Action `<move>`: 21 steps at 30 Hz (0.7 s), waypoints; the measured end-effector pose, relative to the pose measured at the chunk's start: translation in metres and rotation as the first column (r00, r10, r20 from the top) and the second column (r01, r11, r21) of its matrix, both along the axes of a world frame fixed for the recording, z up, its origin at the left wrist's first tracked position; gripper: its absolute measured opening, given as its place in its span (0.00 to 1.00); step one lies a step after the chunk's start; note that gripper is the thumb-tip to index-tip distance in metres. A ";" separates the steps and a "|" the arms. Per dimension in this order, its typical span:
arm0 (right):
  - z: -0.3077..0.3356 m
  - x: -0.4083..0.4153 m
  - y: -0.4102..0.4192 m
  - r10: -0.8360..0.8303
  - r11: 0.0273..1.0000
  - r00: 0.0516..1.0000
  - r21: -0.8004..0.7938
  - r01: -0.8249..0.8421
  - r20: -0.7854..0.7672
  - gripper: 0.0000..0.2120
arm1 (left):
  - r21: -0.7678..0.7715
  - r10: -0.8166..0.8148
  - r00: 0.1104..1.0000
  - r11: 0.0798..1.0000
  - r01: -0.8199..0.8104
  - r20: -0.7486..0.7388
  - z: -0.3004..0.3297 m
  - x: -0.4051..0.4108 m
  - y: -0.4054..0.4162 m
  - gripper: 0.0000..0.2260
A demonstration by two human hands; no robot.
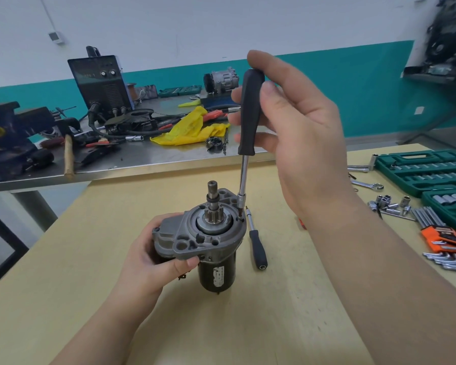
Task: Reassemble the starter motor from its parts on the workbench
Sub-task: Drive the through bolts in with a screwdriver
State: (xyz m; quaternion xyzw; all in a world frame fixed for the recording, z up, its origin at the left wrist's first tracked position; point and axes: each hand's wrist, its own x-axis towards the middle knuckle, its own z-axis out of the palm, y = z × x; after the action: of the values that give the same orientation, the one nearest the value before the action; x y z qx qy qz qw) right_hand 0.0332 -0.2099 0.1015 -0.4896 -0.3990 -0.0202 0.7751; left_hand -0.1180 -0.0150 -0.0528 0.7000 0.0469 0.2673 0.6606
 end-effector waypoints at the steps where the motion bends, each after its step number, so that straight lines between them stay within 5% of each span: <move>1: 0.000 0.000 -0.001 0.009 1.000 1.000 -0.003 -0.009 0.000 0.16 | 0.001 0.002 1.000 1.000 -0.002 -0.001 0.000 0.000 0.000 0.36; 21: 0.002 -0.001 0.001 -0.056 0.998 0.998 -0.010 0.056 0.042 0.15 | 0.005 0.014 1.000 1.000 -0.013 -0.024 -0.001 0.000 0.002 0.39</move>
State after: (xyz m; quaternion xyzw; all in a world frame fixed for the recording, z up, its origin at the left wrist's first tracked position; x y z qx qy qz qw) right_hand 0.0322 -0.2092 0.1034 -0.5042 -0.4013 -0.0500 0.7630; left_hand -0.1180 -0.0133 -0.0541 0.7044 0.0590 0.2633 0.6566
